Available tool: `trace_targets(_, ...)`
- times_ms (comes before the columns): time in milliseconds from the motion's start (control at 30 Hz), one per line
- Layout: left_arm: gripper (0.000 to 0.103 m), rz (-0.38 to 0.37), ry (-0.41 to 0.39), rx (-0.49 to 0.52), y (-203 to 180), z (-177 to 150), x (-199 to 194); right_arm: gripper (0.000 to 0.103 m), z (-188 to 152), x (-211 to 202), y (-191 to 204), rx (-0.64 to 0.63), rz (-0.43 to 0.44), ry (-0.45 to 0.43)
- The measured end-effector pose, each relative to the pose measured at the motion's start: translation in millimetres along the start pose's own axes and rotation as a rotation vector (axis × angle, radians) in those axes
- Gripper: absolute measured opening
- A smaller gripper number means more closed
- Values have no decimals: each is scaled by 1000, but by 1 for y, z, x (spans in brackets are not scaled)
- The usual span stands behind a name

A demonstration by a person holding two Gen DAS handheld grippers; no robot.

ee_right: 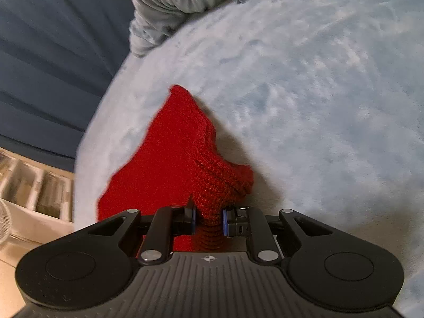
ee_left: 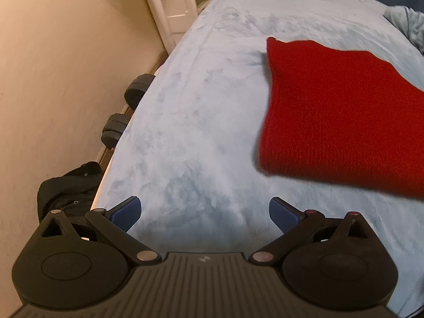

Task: Fold small clothes
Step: 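Grasp the folded sweater's end with the right gripper and lift it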

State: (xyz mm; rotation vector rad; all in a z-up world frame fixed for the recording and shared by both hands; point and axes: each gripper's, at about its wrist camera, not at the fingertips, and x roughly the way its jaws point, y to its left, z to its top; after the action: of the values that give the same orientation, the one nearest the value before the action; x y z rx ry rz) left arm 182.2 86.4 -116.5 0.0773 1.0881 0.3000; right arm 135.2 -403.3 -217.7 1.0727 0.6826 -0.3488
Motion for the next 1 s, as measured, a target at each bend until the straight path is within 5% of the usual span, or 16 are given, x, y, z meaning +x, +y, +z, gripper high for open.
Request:
trace_targets(267, 103, 16, 3, -45, 10, 12, 23, 18, -1, 10, 18, -68, -160, 31)
trace_targets(400, 103, -15, 11, -82, 23, 15, 31, 16, -8, 0, 84, -313, -321, -34)
trace_targets(533, 103, -35, -4, -117, 39, 16, 33, 15, -36, -17, 179, -621, -290, -197)
trace_targets(633, 103, -58, -11, -146, 53, 16, 31, 15, -98, -24, 254, -927, -171, -281)
trace_targets(733, 103, -51, -29, -172, 68, 13, 28, 15, -198, -23, 297, -1300, -4, -267)
trace_targets(867, 103, -45, -16, -210, 88, 7, 33, 16, -311, -4, 284, -1589, 149, -62)
trace_targets(967, 103, -46, 16, -228, 95, 2, 40, 16, -362, 17, 258, -1700, 177, 93)
trace_targets(1000, 103, -48, 23, -230, 98, 0, 42, 16, -371, 19, 250, -1722, 163, 71)
